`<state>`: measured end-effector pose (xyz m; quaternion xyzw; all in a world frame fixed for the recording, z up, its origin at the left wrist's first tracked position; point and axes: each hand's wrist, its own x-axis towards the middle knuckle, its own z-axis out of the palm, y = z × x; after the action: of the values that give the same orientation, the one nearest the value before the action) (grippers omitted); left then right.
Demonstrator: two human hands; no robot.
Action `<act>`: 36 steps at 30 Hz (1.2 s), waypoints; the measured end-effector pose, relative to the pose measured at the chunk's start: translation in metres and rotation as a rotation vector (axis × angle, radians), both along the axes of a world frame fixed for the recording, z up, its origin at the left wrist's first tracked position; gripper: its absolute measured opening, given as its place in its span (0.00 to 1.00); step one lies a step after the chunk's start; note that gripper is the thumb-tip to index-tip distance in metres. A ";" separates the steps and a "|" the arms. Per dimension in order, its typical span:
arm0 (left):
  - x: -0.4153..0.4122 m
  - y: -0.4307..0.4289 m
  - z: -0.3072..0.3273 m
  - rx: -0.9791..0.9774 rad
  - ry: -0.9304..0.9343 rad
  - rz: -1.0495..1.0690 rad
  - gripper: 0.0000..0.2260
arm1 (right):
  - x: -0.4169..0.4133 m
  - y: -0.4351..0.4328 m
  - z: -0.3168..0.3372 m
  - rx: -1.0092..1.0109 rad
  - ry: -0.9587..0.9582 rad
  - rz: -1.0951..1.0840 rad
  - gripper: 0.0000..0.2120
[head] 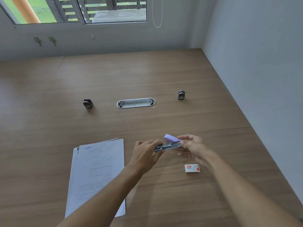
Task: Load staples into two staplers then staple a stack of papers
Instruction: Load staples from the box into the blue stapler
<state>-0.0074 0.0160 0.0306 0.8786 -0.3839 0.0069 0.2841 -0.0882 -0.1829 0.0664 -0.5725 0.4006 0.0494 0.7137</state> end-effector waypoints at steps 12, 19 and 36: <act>-0.011 0.015 -0.052 0.310 0.120 0.088 0.07 | -0.042 -0.034 -0.044 -0.221 0.252 -0.030 0.12; -0.017 0.011 -0.064 0.353 0.173 0.091 0.08 | -0.064 -0.042 -0.063 -0.288 0.301 -0.076 0.09; -0.042 -0.026 -0.043 -0.004 0.051 -0.107 0.11 | -0.098 -0.055 -0.067 -0.331 0.310 -0.105 0.06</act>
<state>-0.0499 -0.0099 -0.0125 0.8562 -0.4230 -0.0300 0.2953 -0.1859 -0.2376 -0.0006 -0.6459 0.5370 0.0332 0.5416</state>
